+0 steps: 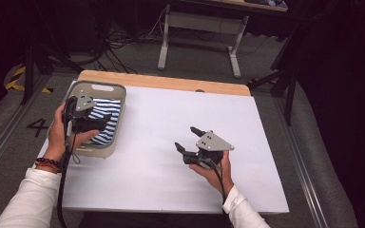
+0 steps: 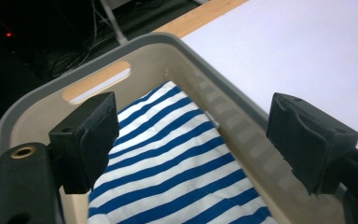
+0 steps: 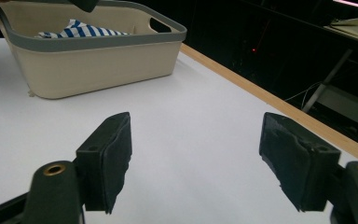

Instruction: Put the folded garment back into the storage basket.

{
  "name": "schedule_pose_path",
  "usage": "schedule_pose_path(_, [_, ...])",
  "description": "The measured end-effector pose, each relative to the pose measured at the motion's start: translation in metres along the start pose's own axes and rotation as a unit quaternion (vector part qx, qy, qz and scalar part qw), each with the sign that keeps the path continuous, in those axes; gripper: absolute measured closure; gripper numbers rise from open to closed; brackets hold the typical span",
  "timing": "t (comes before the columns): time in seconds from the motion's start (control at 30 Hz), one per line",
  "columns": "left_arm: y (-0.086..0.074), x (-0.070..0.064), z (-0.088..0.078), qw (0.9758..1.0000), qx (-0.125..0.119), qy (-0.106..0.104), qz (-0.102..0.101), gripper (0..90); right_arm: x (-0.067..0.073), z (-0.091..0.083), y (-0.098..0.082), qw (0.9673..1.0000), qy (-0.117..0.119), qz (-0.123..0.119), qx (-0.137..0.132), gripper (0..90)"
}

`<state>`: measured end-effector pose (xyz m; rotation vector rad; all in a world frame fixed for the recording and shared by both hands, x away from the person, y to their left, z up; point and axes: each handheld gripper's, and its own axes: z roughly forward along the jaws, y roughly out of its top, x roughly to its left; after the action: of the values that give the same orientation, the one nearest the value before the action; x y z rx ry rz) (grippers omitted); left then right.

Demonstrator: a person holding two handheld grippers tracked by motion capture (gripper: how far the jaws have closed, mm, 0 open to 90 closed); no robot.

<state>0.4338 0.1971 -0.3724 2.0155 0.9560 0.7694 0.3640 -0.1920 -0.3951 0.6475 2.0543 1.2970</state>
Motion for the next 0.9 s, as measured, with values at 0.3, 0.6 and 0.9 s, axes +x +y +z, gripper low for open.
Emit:
schedule_pose_path(0.3, [0.004,-0.009,-0.001,0.9998,-0.019,-0.006,0.004,14.7,-0.007,-0.013,-0.003,0.9999,-0.014,-0.002,-0.001,23.3])
schedule_pose_path(0.6, [0.009,-0.023,-0.004,0.9988,-0.045,-0.012,0.014,13.4,-0.009,-0.019,-0.005,0.9997,-0.024,-0.004,0.002,21.3])
schedule_pose_path(0.9, [0.010,-0.035,-0.006,0.9966,-0.073,-0.033,0.021,10.9,-0.009,-0.024,-0.007,0.9994,-0.033,-0.002,0.005,18.5])
